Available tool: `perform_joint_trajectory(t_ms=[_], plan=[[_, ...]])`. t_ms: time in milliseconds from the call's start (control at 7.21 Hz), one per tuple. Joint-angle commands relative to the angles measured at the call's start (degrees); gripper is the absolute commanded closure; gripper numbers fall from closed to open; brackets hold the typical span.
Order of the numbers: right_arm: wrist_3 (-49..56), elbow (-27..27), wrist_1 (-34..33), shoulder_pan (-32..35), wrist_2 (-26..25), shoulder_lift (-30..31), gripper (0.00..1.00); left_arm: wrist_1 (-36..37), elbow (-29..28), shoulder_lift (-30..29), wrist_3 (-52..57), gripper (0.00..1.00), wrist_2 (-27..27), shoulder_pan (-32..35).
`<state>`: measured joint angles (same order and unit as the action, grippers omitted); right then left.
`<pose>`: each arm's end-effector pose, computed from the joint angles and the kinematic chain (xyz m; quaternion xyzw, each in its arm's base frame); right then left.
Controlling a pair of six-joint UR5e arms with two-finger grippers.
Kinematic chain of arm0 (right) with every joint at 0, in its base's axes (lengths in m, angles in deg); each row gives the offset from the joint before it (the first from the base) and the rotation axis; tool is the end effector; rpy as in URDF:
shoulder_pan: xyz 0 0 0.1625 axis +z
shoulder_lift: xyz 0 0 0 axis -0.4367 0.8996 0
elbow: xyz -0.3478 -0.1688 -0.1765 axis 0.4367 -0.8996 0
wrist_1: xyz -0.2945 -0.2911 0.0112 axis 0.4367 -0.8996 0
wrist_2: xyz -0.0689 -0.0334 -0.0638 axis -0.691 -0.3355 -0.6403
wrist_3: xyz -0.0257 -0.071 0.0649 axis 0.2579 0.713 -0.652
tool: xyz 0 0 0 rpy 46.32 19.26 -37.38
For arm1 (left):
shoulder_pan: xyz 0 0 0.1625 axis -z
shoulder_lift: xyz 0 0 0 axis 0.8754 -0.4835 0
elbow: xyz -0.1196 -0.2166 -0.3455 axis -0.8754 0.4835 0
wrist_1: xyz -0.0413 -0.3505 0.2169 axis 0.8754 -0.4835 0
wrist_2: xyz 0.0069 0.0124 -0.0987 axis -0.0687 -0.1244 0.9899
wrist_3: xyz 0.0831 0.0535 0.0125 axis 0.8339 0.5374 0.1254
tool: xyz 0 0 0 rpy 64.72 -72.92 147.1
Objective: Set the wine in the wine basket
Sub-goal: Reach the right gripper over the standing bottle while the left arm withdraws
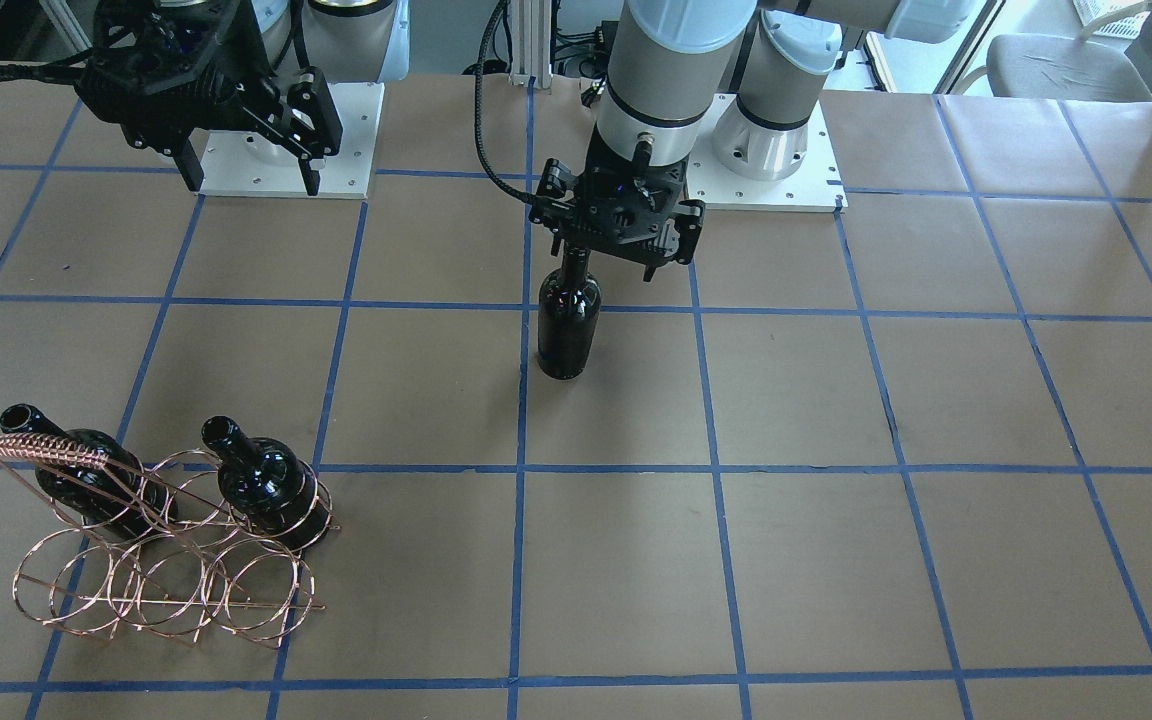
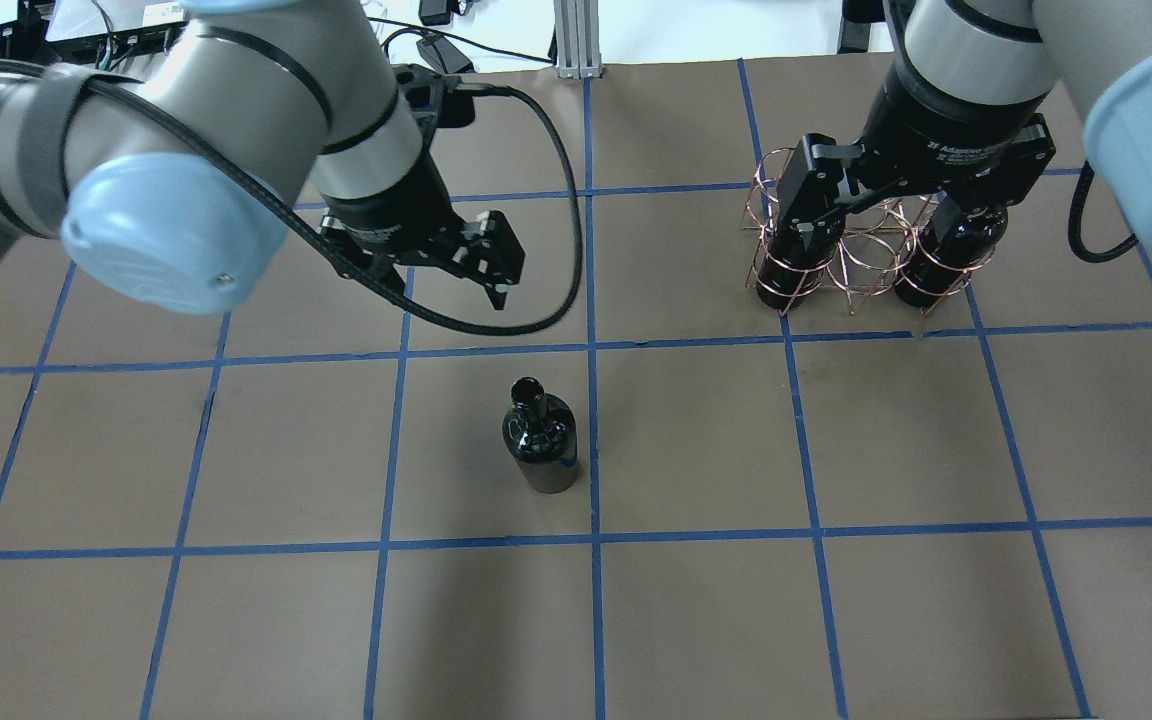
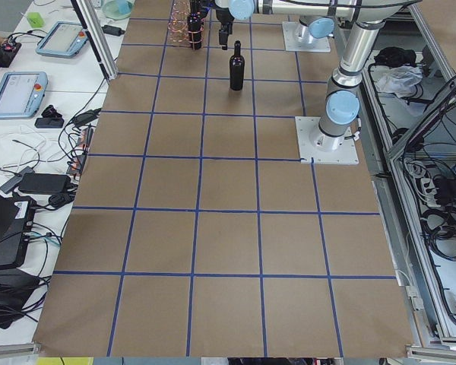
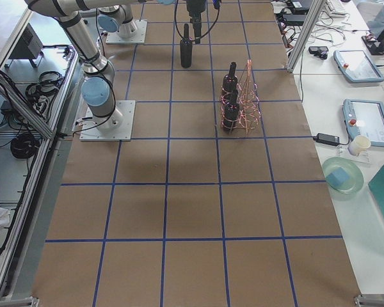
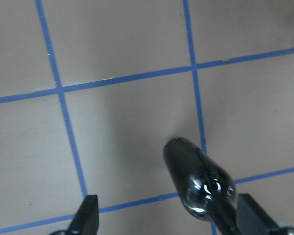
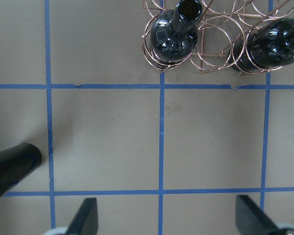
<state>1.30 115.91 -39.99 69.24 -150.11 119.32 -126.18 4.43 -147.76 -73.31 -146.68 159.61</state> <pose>0.1704 -0.4475 0.5275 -0.0019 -0.9994 0.0328 0.0148 -0.2172 -0.4878 0.4478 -0.0507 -0.9977 -0.0062 0.0456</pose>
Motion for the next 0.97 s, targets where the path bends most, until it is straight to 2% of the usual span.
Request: perform_joint_trajectory(t_ms=[0, 139, 277, 416, 555, 693, 832], plan=[[-8.6, -3.0, -0.5, 5.2, 2.0, -3.9, 0.0, -0.1, -3.8, 0.3, 0.2, 0.0, -1.7, -12.2], [-16.7, -6.5, -1.8, 11.7, 1.9, -8.2, 0.0, -0.5, -4.6, 0.4, 0.5, 0.0, -2.3, -15.9], [-24.8, -8.0, -5.9, 17.9, 1.9, -12.0, 0.0, -0.6, -4.6, 0.3, 2.3, 0.0, -3.6, -17.7], [-32.2, -8.0, -9.1, 22.8, 1.6, -14.8, 0.0, -0.6, -4.6, 0.3, 3.0, 0.0, -8.8, -17.8], [-34.8, -7.3, -9.7, 26.1, 1.2, -16.9, 0.02, -0.8, -4.1, 0.2, 3.1, 0.0, -9.4, -17.6], [-35.0, -5.6, -9.8, 26.9, 1.2, -18.0, 0.07, -2.6, -4.2, 0.8, 4.4, 0.0, -9.7, -17.5], [-34.9, -2.3, -9.6, 26.9, 1.2, -17.6, 0.08, -3.1, -4.1, 0.9, 7.9, 0.0, -9.7, -17.7]])
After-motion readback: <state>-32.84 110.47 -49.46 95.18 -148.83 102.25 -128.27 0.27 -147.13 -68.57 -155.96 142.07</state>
